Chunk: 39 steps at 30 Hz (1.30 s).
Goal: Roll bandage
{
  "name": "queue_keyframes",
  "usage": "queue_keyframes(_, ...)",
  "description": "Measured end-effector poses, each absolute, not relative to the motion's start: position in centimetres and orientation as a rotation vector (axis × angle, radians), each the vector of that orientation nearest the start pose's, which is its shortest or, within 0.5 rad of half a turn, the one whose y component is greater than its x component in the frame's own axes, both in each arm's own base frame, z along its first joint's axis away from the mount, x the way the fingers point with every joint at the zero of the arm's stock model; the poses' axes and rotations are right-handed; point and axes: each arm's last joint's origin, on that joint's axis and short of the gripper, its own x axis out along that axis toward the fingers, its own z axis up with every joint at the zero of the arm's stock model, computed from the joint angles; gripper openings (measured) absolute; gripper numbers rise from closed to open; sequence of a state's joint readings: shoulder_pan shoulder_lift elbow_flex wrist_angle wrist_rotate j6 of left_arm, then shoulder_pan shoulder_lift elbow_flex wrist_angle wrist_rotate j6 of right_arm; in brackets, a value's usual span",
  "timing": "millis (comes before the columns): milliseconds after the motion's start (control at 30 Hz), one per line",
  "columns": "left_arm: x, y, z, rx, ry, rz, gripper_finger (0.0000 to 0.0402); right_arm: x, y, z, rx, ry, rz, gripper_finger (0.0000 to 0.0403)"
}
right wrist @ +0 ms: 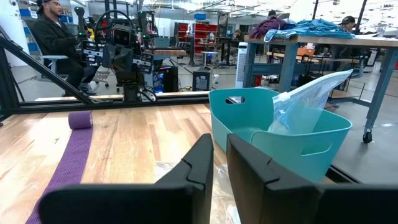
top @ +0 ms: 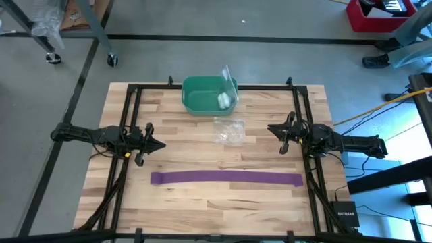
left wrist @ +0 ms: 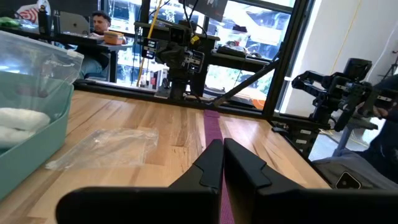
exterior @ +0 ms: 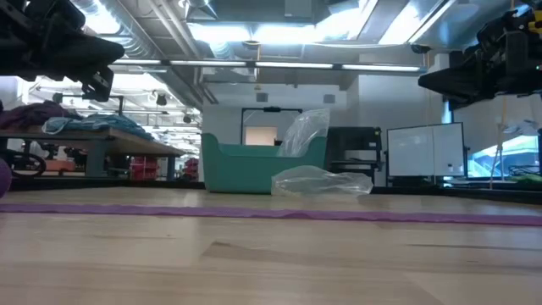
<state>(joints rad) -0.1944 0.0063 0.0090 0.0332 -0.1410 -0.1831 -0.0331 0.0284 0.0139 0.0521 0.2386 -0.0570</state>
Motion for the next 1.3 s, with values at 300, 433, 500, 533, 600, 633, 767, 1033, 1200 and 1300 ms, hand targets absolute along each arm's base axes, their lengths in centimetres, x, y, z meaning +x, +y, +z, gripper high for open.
queue_keyframes(300,9.61,-1.48,16.93,-0.189,-0.030,-0.057,0.0005,9.75,-1.01,17.10,-0.053,-0.030,-0.273,0.0050)
queue_keyframes(433,9.61,-1.48,16.93,-0.189,-0.031,-0.057,0.0005,9.75,-1.01,17.10,-0.053,-0.030,-0.272,0.0050)
queue_keyframes(500,9.61,-1.48,16.93,-0.189,-0.031,-0.057,0.0005,9.75,-1.01,17.10,-0.053,-0.030,-0.273,0.0050)
queue_keyframes(533,9.61,-1.48,16.93,-0.189,-0.031,-0.057,0.0005,9.75,-1.01,17.10,-0.052,-0.030,-0.273,0.0050)
queue_keyframes(600,9.61,-1.48,16.93,-0.189,-0.031,-0.057,0.0005,9.75,-1.01,17.11,-0.053,-0.030,-0.273,0.0050)
queue_keyframes(633,9.61,-1.48,16.93,-0.189,-0.031,-0.057,0.0005,9.75,-1.01,17.11,-0.053,-0.030,-0.273,0.0050)
queue_keyframes(767,9.61,-1.48,16.94,-0.175,-0.032,-0.056,0.0005,9.74,-1.02,17.14,-0.053,-0.034,-0.278,0.0050)
queue_keyframes(1033,9.61,-1.48,16.95,-0.111,-0.035,-0.056,0.0005,9.74,-1.03,17.14,-0.052,-0.034,-0.279,0.0050)
queue_keyframes(1200,9.61,-1.48,16.97,-0.112,-0.037,-0.056,0.0005,9.74,-1.03,17.15,-0.052,-0.034,-0.279,0.0050)
queue_keyframes(1300,9.60,-1.45,17.22,-0.182,-0.061,-0.049,0.0005,9.74,-1.03,17.15,-0.049,-0.035,-0.279,0.0050)
